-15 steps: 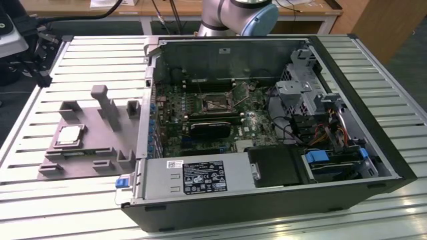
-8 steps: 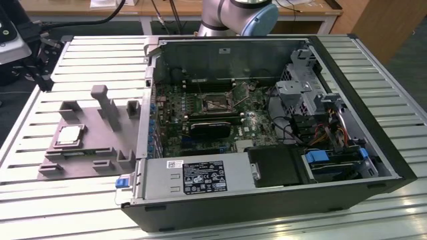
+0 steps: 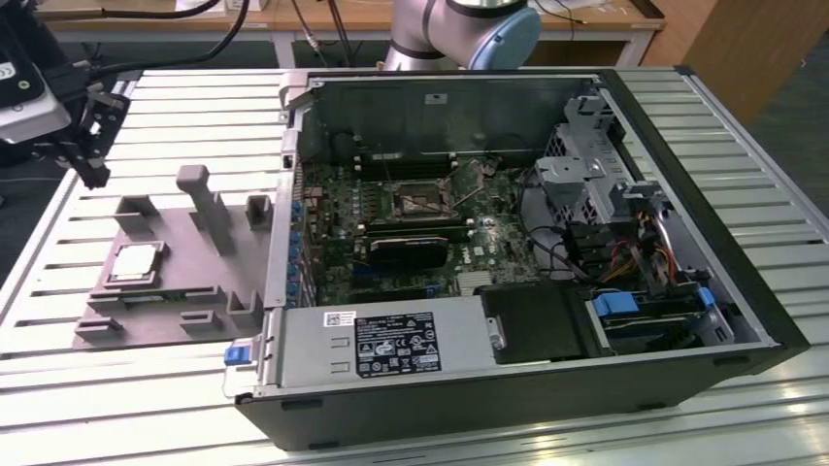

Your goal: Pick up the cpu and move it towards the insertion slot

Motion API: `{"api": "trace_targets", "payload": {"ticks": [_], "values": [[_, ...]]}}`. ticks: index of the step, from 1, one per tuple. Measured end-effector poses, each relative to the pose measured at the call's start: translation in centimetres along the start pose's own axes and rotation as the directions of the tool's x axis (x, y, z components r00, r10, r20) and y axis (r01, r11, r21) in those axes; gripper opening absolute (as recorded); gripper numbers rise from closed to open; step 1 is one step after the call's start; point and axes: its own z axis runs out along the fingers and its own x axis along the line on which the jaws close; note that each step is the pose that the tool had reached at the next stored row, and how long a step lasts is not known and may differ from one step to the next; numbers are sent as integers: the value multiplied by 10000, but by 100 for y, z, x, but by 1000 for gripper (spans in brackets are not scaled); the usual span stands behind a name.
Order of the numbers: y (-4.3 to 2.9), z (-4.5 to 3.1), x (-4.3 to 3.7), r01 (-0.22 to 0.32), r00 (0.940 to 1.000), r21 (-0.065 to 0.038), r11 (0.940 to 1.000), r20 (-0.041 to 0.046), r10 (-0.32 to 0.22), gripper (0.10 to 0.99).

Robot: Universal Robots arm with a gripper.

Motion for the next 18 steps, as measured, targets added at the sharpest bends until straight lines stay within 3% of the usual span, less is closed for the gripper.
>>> {"api": "trace_targets", "payload": {"ticks": [18], "values": [[-113,324,58,0,10000,1,10000,1,0,102]]}}
